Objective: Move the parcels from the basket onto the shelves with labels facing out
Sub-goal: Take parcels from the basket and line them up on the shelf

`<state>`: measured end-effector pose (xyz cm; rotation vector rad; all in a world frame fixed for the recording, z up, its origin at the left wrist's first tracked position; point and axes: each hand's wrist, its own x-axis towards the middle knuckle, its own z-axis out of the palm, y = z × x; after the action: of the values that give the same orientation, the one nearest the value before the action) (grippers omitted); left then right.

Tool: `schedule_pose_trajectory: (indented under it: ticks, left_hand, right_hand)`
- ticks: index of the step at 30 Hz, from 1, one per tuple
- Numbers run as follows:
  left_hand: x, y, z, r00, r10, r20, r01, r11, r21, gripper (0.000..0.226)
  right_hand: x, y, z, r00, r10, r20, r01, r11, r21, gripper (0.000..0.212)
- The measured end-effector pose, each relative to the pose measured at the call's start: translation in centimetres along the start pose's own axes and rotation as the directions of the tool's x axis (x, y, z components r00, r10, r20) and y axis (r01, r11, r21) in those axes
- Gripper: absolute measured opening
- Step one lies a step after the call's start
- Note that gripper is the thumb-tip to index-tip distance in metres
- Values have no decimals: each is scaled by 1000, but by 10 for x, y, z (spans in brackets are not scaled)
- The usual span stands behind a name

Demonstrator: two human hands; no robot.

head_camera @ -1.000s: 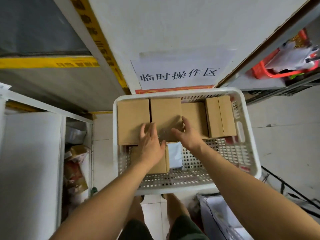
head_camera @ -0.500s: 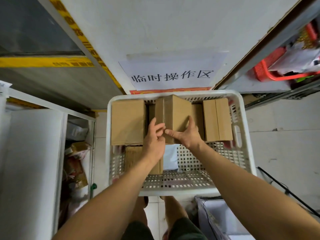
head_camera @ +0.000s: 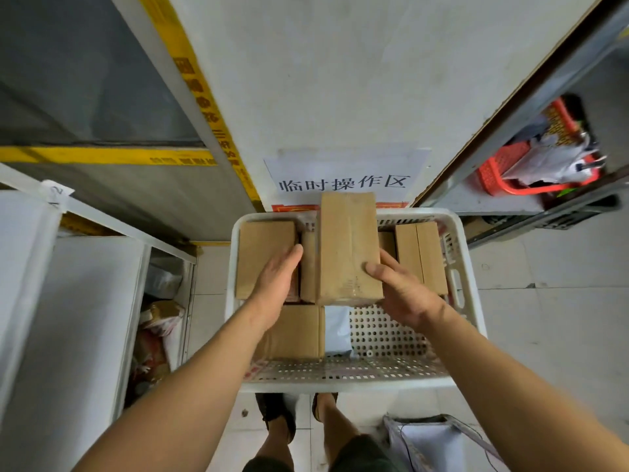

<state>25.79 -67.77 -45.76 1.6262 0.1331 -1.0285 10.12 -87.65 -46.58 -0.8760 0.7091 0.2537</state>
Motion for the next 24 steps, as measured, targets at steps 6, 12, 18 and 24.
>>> schedule_pose_trajectory:
  ticks: [6,12,18,24]
  left_hand:
    - [-41,23,-31,917,-86,390,142,983,-116,52]
    - [-70,36,-62,919,5,394,76,979,-191,47]
    - [-103,32,-103,956,161,245,-148,986,-72,57]
    - [-122,64,-156,909,284,306,-412,727,550,93]
  right_hand:
    - [-45,-14,41,965,-46,260,-39,949,314,66]
    - [-59,-6,76,995,-71,73,58,984,167,48]
    - [-68,0,141,981,-194,24,195,965,-174,51]
    - [-73,-51,199,806,-574,143,277,153,-949,121]
